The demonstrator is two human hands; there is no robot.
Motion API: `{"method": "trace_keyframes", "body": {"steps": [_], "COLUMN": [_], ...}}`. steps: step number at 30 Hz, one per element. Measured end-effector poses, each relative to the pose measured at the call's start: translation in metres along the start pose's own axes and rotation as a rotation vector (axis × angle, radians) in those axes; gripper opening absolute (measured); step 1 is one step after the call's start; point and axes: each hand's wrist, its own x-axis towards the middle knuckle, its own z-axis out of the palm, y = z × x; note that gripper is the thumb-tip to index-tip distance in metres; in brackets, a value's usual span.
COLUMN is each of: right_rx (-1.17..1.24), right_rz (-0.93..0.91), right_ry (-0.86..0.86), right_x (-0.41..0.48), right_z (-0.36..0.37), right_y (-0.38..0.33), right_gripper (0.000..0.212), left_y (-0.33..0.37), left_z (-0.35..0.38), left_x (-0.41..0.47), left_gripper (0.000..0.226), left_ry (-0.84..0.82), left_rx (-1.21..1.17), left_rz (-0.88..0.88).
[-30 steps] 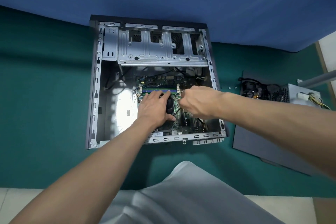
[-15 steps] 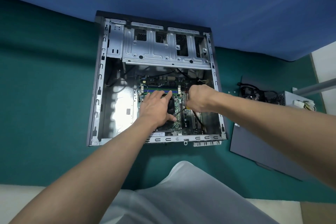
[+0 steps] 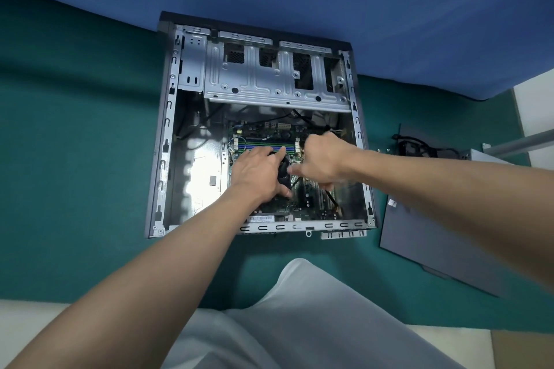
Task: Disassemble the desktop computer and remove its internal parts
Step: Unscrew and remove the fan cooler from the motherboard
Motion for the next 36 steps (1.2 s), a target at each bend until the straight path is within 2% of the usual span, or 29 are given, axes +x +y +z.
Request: {"method": "trace_keyframes", "body": {"steps": [2, 4, 6, 8, 11, 13, 15, 16, 18, 20, 22, 24, 25, 27, 29, 31, 34, 35, 36], "right_rx": [0.293, 0.323, 0.051, -0.292, -0.676, -0.879, -0.919, -0.848, -0.55, -0.187, 0.228, 0.603, 0.653, 0.524, 0.193, -0.216, -0.848, -1.013, -1.04], "right_rz": [0.26, 0.306, 0.179, -0.025, -0.341, -0.519, -0.559, -0.536, -0.402, -0.181, 0.116, 0.395, 0.446, 0.409, 0.261, 0.051, -0.395, -0.506, -0.549], "right_ry": [-0.196, -0.263, -0.208, -0.113, -0.012, 0.096, 0.116, 0.109, 0.073, 0.071, 0.072, -0.139, -0.257, -0.296, -0.154, -0.014, 0.052, 0.045, 0.046], "right_x": [0.003, 0.007, 0.007, 0.001, -0.011, -0.01, -0.008, -0.008, -0.003, 0.001, 0.006, 0.004, 0.003, -0.001, -0.002, -0.008, -0.018, -0.018, -0.018], "right_z": [-0.001, -0.003, -0.004, -0.004, -0.004, -0.001, 0.0, -0.001, 0.0, 0.004, 0.006, 0.005, 0.005, 0.009, 0.012, 0.012, 0.012, 0.012, 0.013], "right_y": [-0.004, -0.007, -0.012, -0.015, -0.009, -0.001, 0.005, 0.005, 0.005, 0.002, 0.002, 0.003, 0.003, -0.001, -0.005, -0.007, -0.007, -0.006, -0.006], "right_gripper": [0.025, 0.019, 0.018, 0.016, 0.014, 0.021, 0.022, 0.019, 0.027, 0.035, 0.03, 0.022, 0.025, 0.022, 0.019, 0.022, 0.026, 0.028, 0.026], "left_y": [0.0, -0.001, -0.001, 0.0, 0.001, 0.0, 0.0, -0.001, -0.001, -0.001, -0.001, 0.0, 0.0, -0.001, 0.0, 0.0, 0.001, 0.001, 0.001], "left_z": [0.0, 0.0, 0.0, 0.0, 0.001, 0.0, 0.0, 0.0, 0.0, 0.0, 0.0, 0.0, 0.0, 0.001, 0.001, 0.001, 0.001, 0.001, 0.001], "left_x": [0.0, 0.001, 0.001, 0.001, 0.001, 0.0, -0.001, -0.001, -0.002, -0.003, -0.003, -0.003, -0.003, -0.002, -0.002, -0.002, -0.001, -0.001, -0.001], "left_gripper": [0.108, 0.109, 0.108, 0.106, 0.105, 0.106, 0.107, 0.108, 0.107, 0.108, 0.108, 0.108, 0.108, 0.108, 0.107, 0.107, 0.106, 0.107, 0.107], "left_ry": [0.003, 0.008, 0.018, 0.019, 0.019, 0.013, 0.011, 0.007, 0.005, 0.009, 0.006, 0.003, 0.0, -0.006, 0.002, -0.001, 0.003, 0.004, 0.004], "left_rx": [0.002, 0.002, 0.007, 0.015, 0.022, 0.018, 0.012, 0.009, -0.001, -0.003, -0.006, -0.005, -0.004, -0.012, -0.007, -0.005, -0.006, -0.007, -0.009], "left_rz": [-0.006, -0.005, -0.007, -0.004, 0.005, 0.007, 0.005, 0.005, 0.008, 0.007, 0.006, -0.001, -0.004, -0.005, -0.006, -0.002, -0.001, 0.001, 0.003]}}
